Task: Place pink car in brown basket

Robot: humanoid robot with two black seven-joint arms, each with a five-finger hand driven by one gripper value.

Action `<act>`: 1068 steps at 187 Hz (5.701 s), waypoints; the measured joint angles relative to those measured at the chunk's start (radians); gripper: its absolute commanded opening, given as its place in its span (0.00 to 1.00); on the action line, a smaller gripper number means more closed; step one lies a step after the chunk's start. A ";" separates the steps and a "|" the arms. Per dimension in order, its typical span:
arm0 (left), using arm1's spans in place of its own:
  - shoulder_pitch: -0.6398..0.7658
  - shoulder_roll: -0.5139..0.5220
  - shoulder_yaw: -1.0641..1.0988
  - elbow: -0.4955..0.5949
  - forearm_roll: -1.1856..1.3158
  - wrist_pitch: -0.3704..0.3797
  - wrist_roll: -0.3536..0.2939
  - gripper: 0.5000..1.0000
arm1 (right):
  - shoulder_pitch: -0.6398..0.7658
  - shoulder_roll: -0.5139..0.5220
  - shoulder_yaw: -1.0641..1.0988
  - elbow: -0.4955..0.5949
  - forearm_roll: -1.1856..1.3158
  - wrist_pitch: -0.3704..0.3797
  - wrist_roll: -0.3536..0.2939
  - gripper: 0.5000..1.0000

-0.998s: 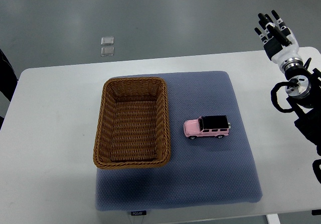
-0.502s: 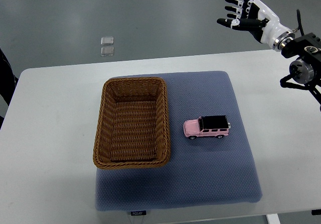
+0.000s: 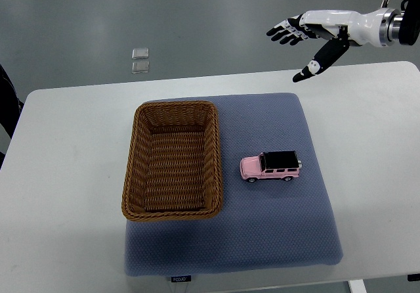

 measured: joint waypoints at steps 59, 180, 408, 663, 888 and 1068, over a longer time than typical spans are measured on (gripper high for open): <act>0.000 0.000 0.000 0.000 0.000 0.000 0.000 1.00 | 0.008 0.049 -0.073 0.120 -0.148 0.038 -0.205 0.80; 0.000 0.000 0.000 0.000 0.000 0.000 0.000 1.00 | -0.132 0.132 -0.109 0.113 -0.135 -0.024 -0.310 0.77; 0.000 0.000 0.000 0.000 0.000 0.000 0.000 1.00 | -0.234 0.262 -0.115 0.077 -0.329 -0.122 -0.305 0.59; 0.000 0.000 0.000 0.000 0.000 0.000 0.000 1.00 | 0.028 0.219 -0.109 0.017 -0.292 -0.078 -0.291 0.00; 0.000 0.000 0.000 0.000 0.000 0.000 0.000 1.00 | -0.008 0.770 -0.124 -0.280 -0.307 -0.086 -0.291 0.05; 0.000 0.000 0.000 0.000 0.000 0.000 0.000 1.00 | -0.007 0.707 -0.056 -0.286 -0.290 -0.148 -0.267 0.78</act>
